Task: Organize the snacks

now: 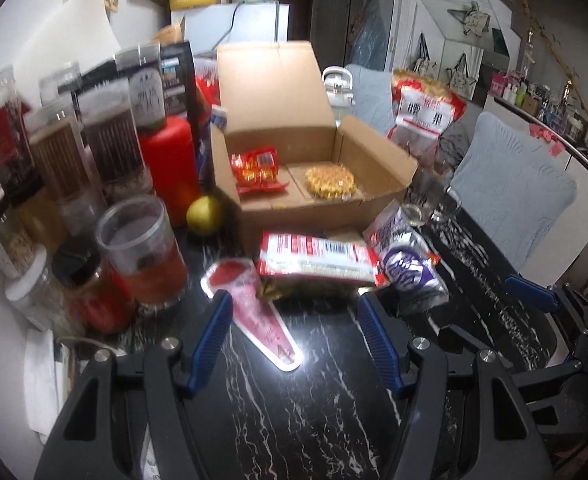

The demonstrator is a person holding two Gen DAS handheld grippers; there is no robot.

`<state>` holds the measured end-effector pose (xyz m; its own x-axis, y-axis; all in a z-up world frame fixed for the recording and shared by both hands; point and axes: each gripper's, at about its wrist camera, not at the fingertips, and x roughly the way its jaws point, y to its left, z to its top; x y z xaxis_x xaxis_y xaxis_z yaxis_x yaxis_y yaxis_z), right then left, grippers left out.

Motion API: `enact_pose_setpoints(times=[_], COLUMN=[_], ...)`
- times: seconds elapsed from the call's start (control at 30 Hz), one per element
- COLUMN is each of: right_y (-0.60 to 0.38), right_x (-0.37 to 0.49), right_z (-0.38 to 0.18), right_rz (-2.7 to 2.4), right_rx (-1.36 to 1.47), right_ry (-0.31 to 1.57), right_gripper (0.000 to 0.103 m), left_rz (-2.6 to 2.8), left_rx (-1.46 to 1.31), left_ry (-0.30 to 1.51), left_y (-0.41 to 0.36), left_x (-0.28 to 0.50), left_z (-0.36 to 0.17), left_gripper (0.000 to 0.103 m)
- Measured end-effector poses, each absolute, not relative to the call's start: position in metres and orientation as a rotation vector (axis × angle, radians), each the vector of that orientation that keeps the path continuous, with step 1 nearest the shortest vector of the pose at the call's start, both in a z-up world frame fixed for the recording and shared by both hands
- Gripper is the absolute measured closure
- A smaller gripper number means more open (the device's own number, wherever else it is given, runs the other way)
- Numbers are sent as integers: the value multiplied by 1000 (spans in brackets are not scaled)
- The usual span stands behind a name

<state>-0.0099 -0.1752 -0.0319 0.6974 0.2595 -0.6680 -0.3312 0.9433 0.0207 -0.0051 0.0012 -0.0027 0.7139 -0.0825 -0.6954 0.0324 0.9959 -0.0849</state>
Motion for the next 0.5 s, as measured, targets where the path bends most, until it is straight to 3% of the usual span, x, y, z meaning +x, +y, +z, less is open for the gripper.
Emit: enact_pose_setpoints(times=[0.5], right_y=[-180], right_x=[16], right_z=[-78], right_rz=[304], right_rx=[-51], right_ry=[826], right_gripper=[4], left_rz=[28], left_rx=[-148], left_ry=[937], left_y=[14], left_x=[28], left_z=[-83], left_gripper=[39])
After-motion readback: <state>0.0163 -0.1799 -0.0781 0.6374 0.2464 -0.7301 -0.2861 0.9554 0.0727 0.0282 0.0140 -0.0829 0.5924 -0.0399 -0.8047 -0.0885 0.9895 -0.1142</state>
